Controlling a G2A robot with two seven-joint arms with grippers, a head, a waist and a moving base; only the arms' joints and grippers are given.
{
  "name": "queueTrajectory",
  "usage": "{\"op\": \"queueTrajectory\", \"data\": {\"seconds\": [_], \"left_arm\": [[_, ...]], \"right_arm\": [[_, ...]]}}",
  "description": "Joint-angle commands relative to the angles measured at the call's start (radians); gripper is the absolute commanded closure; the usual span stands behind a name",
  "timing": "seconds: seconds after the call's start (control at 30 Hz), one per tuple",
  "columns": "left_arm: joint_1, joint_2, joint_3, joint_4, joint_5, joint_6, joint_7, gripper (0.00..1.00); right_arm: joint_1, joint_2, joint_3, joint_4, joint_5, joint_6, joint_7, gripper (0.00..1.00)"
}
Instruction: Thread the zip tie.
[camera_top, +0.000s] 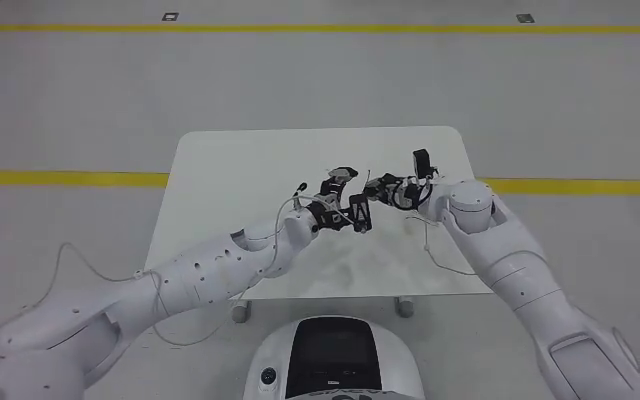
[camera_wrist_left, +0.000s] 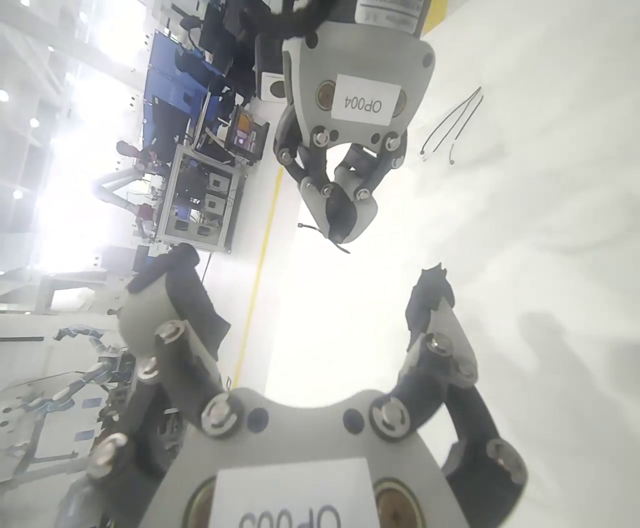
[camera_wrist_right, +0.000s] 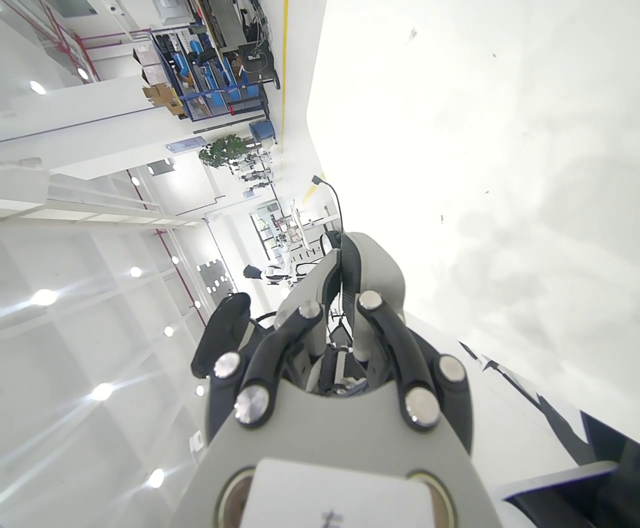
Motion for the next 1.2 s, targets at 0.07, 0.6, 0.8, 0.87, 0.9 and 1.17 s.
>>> {"op": "queueTrajectory", "data": {"seconds": [0.07,0.6,0.8,0.87,0.9,1.17], "left_arm": [[-0.001,-0.003,0.0,0.004,0.0,-0.01,-0.001,0.18],[-0.01,-0.005,0.0,0.013,0.0,-0.018,-0.023,0.61],[-0.013,-0.006,0.0,0.014,0.0,-0.021,-0.033,0.68],[-0.014,-0.007,0.0,0.014,0.0,-0.021,-0.034,0.73],[-0.015,-0.007,0.0,0.015,0.0,-0.021,-0.035,0.75],[-0.017,-0.009,0.0,0.017,0.0,-0.024,-0.041,0.8]], "right_arm": [[0.008,-0.005,-0.005,-0.004,-0.002,0.0,-0.01,1.0],[0.012,-0.014,-0.025,-0.024,-0.009,0.0,-0.036,1.0],[0.005,-0.014,-0.022,-0.036,-0.01,0.0,-0.032,1.0],[0.002,-0.013,-0.02,-0.039,-0.01,0.0,-0.03,1.0],[0.002,-0.013,-0.019,-0.041,-0.01,0.0,-0.029,1.0],[-0.004,-0.013,-0.014,-0.05,-0.015,0.0,-0.021,1.0]]}}
